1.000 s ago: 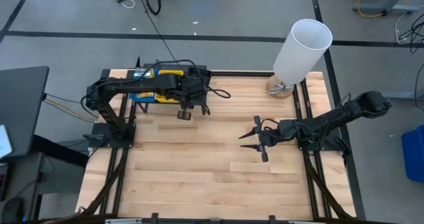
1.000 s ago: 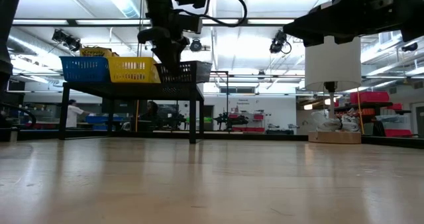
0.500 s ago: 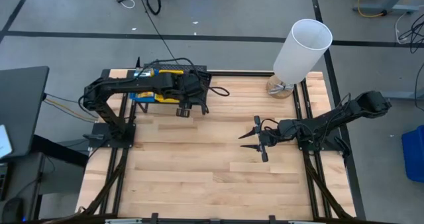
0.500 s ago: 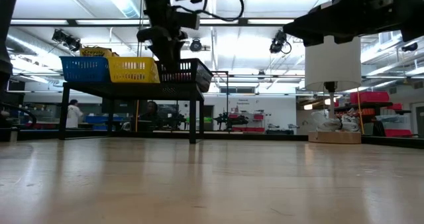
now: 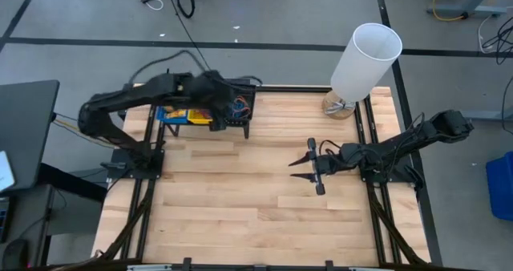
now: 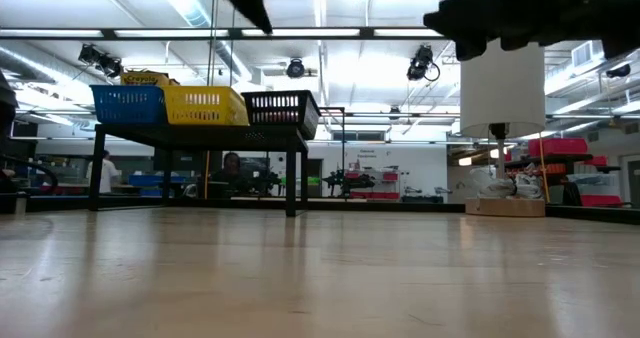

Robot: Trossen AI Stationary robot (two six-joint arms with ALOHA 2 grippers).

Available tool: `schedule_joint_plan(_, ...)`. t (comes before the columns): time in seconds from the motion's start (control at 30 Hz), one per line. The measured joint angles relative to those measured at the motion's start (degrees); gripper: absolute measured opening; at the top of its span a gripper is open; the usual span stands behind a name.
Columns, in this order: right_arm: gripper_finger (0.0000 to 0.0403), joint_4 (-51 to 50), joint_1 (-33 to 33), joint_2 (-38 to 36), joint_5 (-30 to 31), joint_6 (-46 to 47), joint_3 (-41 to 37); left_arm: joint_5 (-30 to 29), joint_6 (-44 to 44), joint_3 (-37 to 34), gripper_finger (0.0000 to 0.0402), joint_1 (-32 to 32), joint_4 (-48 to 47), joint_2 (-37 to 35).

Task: Pick & Place Office Desk Supplies
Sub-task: Return to Home Position

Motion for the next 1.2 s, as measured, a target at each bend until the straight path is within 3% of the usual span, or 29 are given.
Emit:
schedule_joint_plan(0.33,0.0153,8.34,0.39,-0.13,-0.13,-2.83,0.02,1.74,-6.79,5.53,0.0217,-5.57,-1.81,-11.11)
schedule_joint_plan(0.53,0.0153,12.25,3.97,-2.52,-0.36,3.05,0.04,16.98,-7.42,4.07,0.0217,-9.63,-4.46,-17.14)
schedule_joint_plan(0.63,0.0153,7.31,6.42,-6.75,-2.24,-0.78,0.04,23.7,-7.31,1.32,0.0217,-13.59,-3.51,-19.97)
schedule_joint_plan(0.73,0.0153,-1.55,9.06,-13.73,-2.72,-3.44,0.04,24.92,-7.49,-3.81,0.0217,-18.92,-1.12,-22.8)
schedule_joint_plan(0.93,0.0153,-21.9,15.16,-34.57,1.67,2.79,0.04,17.88,-12.81,-21.7,0.0217,-29.18,12.15,-31.44)
schedule_joint_plan(1.2,0.0153,-52.63,22.39,-58.97,1.65,11.86,1.43,19.31,-19.75,-45.66,0.0217,-37.85,31.25,-42.03)
